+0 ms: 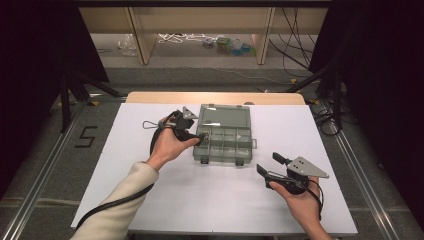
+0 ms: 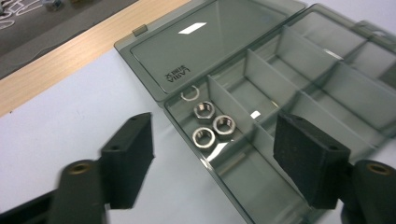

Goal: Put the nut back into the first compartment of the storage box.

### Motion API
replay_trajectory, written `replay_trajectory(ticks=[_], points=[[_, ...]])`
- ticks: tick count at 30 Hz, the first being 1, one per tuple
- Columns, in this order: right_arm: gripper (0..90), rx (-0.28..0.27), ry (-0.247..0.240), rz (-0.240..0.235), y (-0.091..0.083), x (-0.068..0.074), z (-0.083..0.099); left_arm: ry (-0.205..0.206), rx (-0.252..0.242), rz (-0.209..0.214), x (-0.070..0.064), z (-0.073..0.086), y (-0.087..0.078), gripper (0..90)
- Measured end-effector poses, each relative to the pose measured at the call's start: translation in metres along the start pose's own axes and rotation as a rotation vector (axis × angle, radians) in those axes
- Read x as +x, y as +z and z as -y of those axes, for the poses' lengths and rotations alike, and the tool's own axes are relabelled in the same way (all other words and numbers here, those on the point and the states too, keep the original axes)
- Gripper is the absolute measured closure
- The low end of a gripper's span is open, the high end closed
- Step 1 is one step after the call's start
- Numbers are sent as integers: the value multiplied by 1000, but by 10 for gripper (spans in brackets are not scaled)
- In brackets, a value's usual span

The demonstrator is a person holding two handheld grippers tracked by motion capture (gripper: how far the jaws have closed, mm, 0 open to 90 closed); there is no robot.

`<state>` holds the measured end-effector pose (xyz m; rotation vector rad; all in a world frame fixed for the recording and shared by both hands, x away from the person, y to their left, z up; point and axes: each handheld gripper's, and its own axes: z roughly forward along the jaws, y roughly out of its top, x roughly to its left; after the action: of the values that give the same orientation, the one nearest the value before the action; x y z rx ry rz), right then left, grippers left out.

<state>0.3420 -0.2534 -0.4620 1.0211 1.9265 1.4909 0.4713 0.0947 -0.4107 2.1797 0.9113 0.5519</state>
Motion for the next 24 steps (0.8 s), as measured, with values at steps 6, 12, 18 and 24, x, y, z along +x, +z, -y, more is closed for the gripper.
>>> replay_trajectory(ticks=[6,12,18,24], points=[[267,13,1,7,0,-1,-1,1,-84,51,-8,24,-24,188],[267,-3,5,14,0,-3,0,11,-135,95,-26,57,-43,169],[267,-13,15,16,1,-5,0,-61,-195,114,-36,87,-55,167],[267,-6,5,31,0,-7,0,-74,-247,113,-38,98,-65,169]])
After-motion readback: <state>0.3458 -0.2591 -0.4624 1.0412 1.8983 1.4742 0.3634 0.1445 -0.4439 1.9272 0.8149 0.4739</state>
